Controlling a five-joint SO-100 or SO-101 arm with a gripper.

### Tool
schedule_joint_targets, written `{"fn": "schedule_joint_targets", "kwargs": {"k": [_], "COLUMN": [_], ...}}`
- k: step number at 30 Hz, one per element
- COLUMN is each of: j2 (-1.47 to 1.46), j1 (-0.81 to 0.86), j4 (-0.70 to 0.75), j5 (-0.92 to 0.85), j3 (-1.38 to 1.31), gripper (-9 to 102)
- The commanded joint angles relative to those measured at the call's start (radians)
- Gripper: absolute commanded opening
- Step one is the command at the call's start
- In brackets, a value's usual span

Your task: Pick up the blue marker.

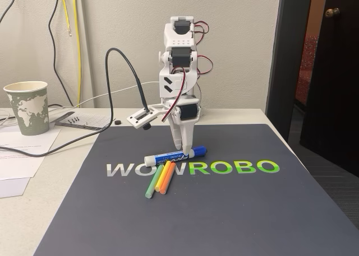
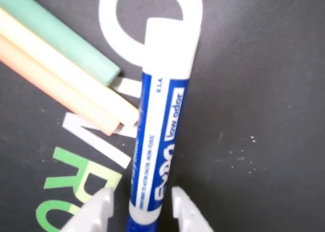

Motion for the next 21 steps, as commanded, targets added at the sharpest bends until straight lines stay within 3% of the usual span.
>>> {"fn": "schedule_joint_targets", "kwargs": {"k": [1,21], "j2": [0.0,-0.048], "j1": [0.0,0.003], "j4": [-0.006,-0.057], "j5": [-0.009,0.003], "j3": [-0.043,-0.032], "gripper": [15,14]}}
